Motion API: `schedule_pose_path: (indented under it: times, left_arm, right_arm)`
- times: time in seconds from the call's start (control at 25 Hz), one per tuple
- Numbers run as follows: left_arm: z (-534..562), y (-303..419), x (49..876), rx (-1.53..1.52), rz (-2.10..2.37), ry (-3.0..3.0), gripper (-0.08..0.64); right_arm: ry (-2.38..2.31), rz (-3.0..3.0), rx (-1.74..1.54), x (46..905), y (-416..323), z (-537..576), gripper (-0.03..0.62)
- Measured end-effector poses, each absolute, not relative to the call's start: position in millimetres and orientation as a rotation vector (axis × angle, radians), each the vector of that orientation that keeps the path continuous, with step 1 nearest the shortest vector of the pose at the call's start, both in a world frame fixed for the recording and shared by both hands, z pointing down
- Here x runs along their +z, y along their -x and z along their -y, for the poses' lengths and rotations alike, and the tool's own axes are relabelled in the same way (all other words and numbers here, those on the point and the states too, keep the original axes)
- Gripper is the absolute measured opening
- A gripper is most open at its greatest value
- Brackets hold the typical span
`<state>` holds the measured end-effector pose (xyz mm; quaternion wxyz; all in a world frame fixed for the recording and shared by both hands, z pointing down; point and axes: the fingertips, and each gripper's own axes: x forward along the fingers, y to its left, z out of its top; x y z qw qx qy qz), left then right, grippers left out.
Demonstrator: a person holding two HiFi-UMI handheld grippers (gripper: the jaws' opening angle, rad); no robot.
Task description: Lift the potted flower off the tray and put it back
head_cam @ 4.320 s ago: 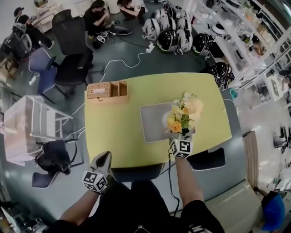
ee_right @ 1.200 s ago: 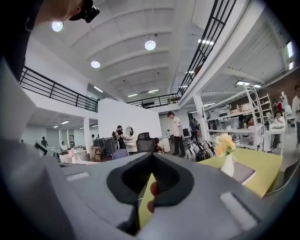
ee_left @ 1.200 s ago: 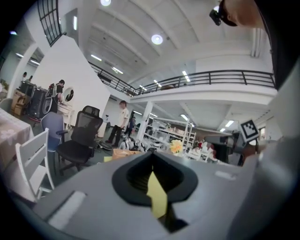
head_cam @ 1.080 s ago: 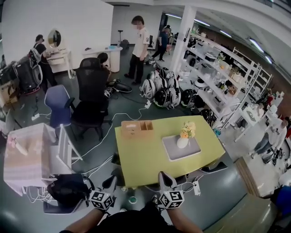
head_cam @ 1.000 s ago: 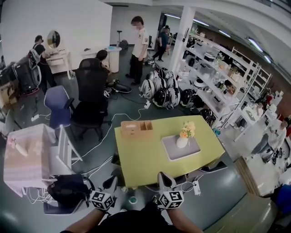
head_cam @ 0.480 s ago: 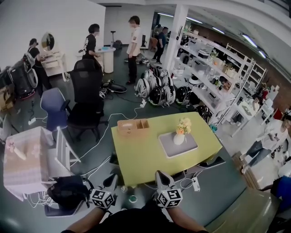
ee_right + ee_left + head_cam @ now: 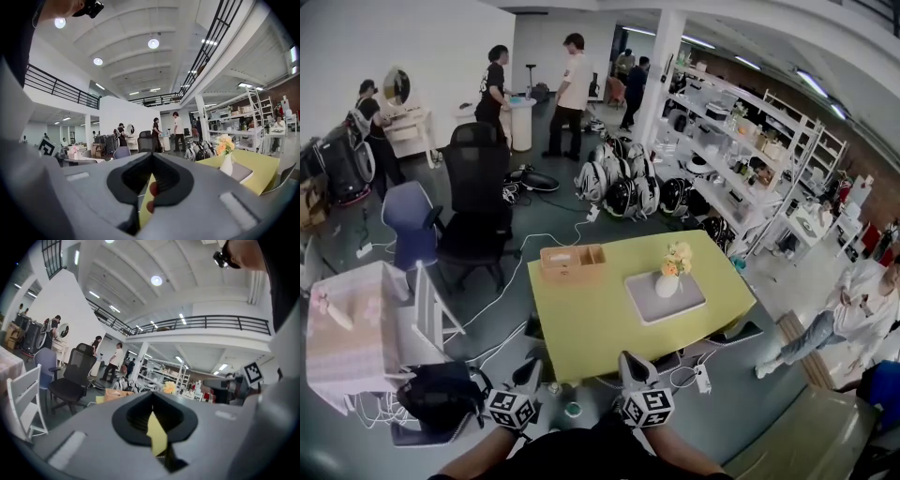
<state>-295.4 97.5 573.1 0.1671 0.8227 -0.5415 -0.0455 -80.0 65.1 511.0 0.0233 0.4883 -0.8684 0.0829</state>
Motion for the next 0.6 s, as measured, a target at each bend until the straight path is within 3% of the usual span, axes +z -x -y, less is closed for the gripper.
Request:
schedule_pose_path:
  times: [0.6]
  left_arm:
    - [-98,307,576,-0.148,1.557,-2.306,0.008]
  right_arm:
    - [-1.529,2.667,0.262,515,84,-63,0.002]
